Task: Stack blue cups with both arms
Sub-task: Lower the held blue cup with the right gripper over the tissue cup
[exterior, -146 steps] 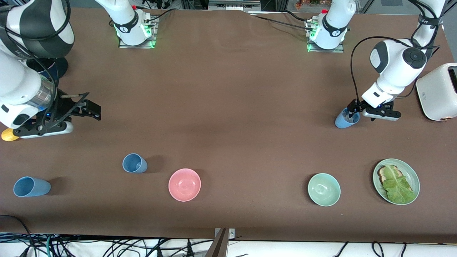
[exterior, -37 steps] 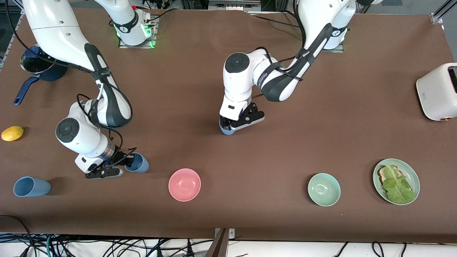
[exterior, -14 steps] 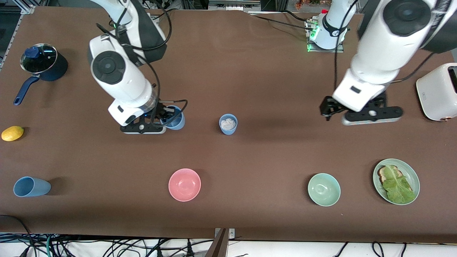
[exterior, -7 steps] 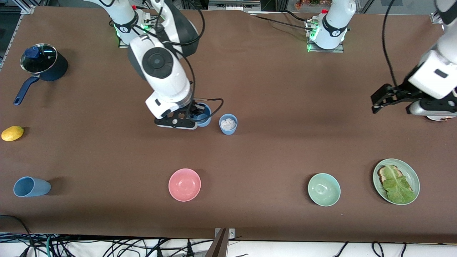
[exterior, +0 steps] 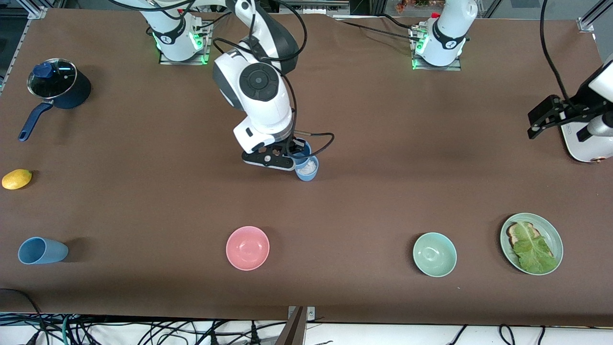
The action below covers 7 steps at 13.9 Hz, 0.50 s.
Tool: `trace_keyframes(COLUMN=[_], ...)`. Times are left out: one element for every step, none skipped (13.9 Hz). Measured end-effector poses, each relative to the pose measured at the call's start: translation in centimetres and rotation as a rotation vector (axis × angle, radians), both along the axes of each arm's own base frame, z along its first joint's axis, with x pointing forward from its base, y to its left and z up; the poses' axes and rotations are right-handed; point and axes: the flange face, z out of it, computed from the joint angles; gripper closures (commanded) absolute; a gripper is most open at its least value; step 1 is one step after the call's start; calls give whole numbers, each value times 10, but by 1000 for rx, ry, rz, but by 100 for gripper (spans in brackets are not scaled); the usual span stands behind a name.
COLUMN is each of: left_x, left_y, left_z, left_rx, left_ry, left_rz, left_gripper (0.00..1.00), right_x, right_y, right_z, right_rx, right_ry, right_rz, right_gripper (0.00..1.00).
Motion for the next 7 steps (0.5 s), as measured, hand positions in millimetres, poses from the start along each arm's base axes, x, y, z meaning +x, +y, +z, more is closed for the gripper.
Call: trace_keyframes(left_x=[-6,-13,-19,-24,-28,-30,-32], left_y=[2,3,4,8,15,26,37], left_z=[4,7,9,10,10,10,9], left_rx=[2,5,7,1,-22,-43,-53], left_ry=[11,18,24,30,40,46,52], left_rz=[1,2,5,14,28,34,27], left_gripper=[0,0,0,0,0,0,0], right_x=[-4,-8,-10,-12,-13,-13,-13], right_y=[6,11,14,16,17,18,18], right_z=[-3,-6,-9,-11,-12,-14,-17], right_rx=[-4,-8,-10,-13,-17,-26,-32], right_ry=[1,2,4,5,4,0,-5], right_rz=[-7,-11,-13,-12,-14,-21,-26], right_gripper=[100,100,100,100,100,100,100])
